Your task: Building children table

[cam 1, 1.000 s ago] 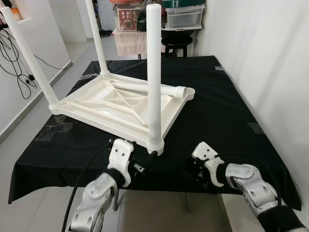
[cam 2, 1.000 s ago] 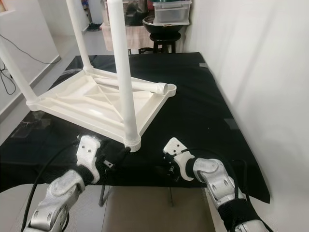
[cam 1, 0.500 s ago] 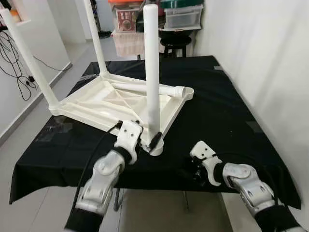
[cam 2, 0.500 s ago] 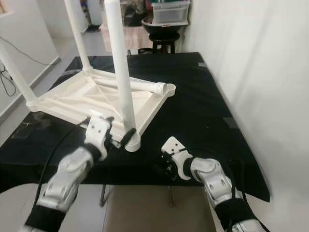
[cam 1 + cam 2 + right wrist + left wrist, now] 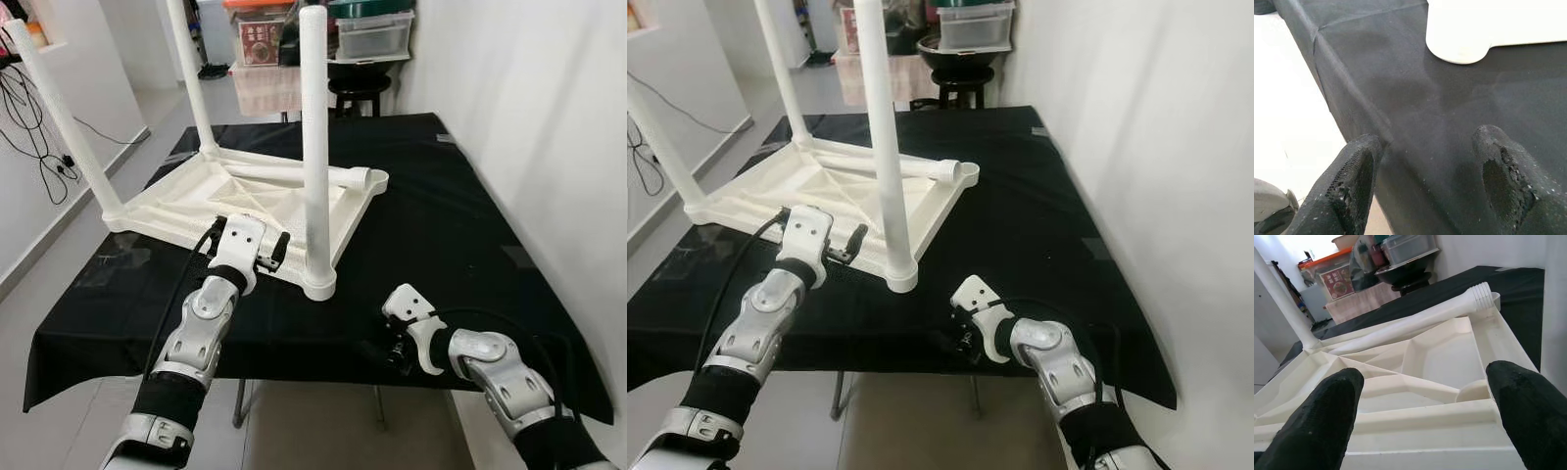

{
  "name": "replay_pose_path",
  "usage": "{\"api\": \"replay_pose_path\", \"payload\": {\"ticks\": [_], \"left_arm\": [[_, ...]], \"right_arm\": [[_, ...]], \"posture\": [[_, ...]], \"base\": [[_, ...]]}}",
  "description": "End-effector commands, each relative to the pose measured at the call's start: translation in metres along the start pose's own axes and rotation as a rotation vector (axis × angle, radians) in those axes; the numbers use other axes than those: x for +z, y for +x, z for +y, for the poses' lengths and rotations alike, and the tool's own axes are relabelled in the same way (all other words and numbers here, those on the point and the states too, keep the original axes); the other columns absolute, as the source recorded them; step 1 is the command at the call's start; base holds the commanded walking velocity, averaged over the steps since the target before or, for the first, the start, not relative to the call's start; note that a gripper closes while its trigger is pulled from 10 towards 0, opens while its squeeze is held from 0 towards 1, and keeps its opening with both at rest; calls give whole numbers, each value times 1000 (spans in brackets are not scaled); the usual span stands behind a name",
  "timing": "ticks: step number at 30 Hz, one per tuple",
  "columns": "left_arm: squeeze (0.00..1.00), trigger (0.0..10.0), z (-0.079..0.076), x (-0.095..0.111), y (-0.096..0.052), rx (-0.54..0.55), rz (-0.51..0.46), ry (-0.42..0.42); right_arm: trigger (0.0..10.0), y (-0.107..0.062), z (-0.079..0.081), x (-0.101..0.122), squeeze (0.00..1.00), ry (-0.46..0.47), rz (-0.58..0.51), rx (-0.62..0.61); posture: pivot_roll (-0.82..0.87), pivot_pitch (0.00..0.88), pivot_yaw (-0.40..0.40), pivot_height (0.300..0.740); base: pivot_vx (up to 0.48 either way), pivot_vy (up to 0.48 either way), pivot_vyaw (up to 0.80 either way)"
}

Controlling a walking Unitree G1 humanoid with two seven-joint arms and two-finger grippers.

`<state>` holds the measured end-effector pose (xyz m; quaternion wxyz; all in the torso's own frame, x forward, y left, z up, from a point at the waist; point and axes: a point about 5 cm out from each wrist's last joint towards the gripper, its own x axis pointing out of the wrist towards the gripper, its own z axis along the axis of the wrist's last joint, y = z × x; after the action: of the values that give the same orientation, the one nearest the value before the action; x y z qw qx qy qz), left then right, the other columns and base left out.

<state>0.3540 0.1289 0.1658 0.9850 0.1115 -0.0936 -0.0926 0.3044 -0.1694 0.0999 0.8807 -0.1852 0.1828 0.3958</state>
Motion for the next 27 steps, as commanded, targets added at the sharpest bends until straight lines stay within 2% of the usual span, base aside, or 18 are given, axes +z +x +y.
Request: {"api": "replay_pose_path", "payload": {"ticks": [1, 3, 7, 8, 13, 18, 21, 27], "left_arm": [[0, 10000, 8, -1, 1, 24, -2, 19], [0, 10000, 3, -5, 2, -11, 5, -11], [0, 10000, -30, -13, -11, -210, 17, -86], [0, 10000, -30, -13, -11, -210, 17, -86], [0, 10000, -51, -20, -31, -361, 38, -149], [0, 10000, -46, -20, -32, -326, 30, -120], [0, 10000, -36, -13, -21, -272, -1, -97], [0, 10000, -30, 1, -2, -276, -38, -77]], "right_arm": [[10000, -1, 1, 2, 0, 2, -28, -2], [10000, -1, 0, 2, 0, 1, -28, -3], [10000, -1, 2, 2, 0, 2, -28, 5], [10000, -1, 2, 2, 0, 2, -28, 5], [10000, -2, 5, 0, 0, 4, -21, 24], [10000, -1, 4, 1, 0, 7, -28, 13], [10000, 1, 5, 3, 0, 9, -44, 5], [10000, 0, 8, 4, 0, 10, -54, 1]], "posture": [[-110, 0, 47, 740], [-110, 0, 47, 740], [-109, 0, 50, 740], [-109, 0, 50, 740], [-104, 0, 53, 740], [-96, 0, 52, 740], [-100, 0, 55, 740], [-117, 0, 65, 740]], "base": [[0, 0, 0], [0, 0, 0], [0, 0, 0], [0, 0, 0], [0, 0, 0], [0, 0, 0], [0, 0, 0], [0, 0, 0]]}}
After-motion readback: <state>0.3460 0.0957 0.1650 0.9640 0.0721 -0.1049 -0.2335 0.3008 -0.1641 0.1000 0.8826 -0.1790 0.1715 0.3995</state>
